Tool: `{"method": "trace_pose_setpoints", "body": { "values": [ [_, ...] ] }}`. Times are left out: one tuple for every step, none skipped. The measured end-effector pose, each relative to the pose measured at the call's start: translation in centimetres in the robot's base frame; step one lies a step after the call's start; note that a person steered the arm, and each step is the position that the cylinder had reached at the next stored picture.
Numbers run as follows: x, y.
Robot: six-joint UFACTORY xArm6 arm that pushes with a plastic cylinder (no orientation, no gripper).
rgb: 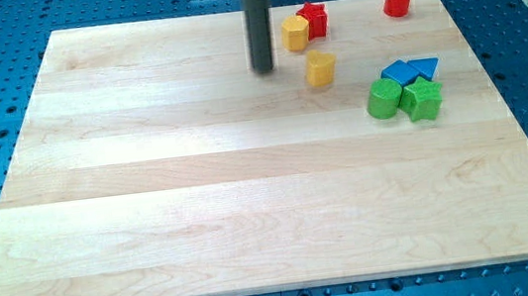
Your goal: Move the heart left to the blue cube
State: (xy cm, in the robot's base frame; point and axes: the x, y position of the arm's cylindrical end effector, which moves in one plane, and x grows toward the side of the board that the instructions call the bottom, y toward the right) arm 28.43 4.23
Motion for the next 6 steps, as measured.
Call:
{"method": "trace_pose_setpoints", "body": {
  "values": [
    [0.7, 8.7],
    [3.0, 6.6],
    [6.5, 1.0],
    [6.4, -5.2],
    [3.1, -0.9],
    [3.2, 10.3]
  ]
}}
